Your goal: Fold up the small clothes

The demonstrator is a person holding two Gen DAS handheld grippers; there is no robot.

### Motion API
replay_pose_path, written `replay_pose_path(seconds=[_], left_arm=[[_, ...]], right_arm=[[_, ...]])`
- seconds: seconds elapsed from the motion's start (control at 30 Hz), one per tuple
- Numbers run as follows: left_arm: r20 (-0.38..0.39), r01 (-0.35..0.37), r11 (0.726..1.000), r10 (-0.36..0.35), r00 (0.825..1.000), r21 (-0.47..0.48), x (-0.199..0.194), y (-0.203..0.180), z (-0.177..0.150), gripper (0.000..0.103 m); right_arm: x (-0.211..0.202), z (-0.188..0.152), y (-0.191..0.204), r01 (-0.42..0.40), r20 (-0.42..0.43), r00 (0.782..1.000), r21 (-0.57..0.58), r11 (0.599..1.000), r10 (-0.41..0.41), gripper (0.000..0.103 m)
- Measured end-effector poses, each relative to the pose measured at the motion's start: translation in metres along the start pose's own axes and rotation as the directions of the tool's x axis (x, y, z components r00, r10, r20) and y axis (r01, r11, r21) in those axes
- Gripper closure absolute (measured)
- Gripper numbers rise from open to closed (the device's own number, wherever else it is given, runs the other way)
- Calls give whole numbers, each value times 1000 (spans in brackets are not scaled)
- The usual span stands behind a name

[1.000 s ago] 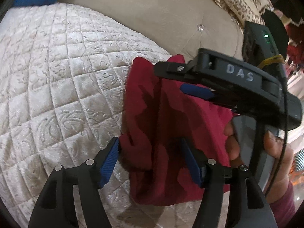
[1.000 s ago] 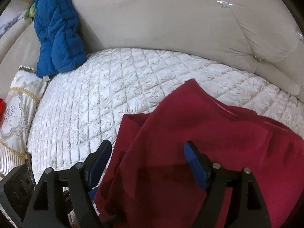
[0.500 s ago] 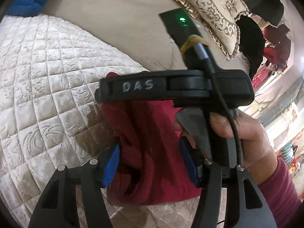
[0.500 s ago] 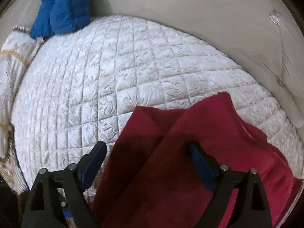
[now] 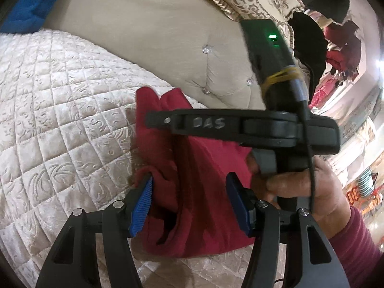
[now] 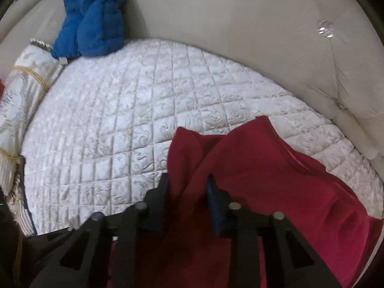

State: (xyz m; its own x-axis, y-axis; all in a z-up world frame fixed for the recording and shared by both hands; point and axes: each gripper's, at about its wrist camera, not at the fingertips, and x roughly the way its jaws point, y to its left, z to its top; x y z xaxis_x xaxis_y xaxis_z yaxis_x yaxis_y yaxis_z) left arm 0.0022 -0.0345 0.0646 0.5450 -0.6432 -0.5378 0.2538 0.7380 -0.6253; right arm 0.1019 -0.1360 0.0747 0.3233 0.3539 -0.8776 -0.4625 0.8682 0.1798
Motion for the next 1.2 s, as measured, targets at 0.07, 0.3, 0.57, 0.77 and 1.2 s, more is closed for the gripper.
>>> replay_pose_path(seconds=[0.07, 0.3, 0.57, 0.77, 1.2], left_arm=[[-3, -17, 1000, 18, 1000, 16, 2, -4, 1, 63], [-26, -50, 999, 51, 998, 19, 18, -9, 0, 55], [24, 14, 995, -17, 1000, 101, 11, -28, -2, 90], [24, 16, 987, -20, 1000, 157, 18, -44, -1, 90], [39, -85, 957, 77, 996, 279, -3, -78, -20, 67]], right_arm=[[-13, -4, -6, -23, 31, 999, 28, 999, 22, 83], [-32, -12, -20, -84, 70, 995, 97, 992, 77, 86], [-32, -2, -25, -125, 62, 991, 172, 977, 116, 41], [5, 15, -5, -20, -116, 993, 101, 995, 32, 20], [-65, -30, -52, -104, 123, 989, 193, 976, 81, 82]])
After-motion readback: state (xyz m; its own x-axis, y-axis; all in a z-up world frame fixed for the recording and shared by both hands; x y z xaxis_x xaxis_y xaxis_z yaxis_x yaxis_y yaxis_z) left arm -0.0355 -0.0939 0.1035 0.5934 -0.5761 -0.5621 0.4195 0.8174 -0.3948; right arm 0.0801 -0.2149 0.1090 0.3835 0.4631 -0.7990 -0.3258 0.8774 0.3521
